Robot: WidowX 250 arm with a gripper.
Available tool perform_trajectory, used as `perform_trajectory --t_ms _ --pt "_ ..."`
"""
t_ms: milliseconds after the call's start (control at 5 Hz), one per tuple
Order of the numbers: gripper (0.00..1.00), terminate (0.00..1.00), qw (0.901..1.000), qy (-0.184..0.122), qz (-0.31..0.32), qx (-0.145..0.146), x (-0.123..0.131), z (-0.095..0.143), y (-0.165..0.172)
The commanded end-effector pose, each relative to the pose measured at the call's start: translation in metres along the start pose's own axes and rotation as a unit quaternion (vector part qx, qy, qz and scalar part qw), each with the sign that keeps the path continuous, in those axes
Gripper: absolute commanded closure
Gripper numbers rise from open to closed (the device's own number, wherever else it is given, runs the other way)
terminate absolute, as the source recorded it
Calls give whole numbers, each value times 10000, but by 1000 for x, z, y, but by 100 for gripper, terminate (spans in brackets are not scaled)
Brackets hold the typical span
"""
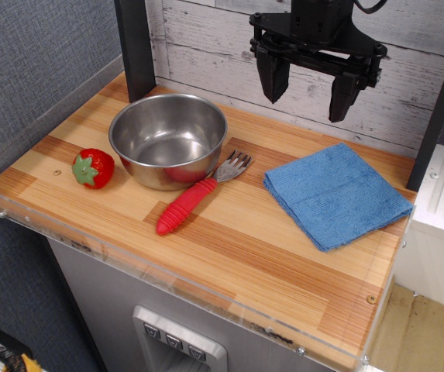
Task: Move the blue towel to the upper right corner of the counter.
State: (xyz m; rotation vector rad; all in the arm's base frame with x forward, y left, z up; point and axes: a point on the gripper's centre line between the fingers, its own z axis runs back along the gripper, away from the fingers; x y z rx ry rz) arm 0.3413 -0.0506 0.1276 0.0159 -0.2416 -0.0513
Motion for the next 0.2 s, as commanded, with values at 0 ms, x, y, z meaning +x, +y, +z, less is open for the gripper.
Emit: perform_trajectory --t_ms 0 --pt "0 100 9994 -354 48 -29 9 21 3"
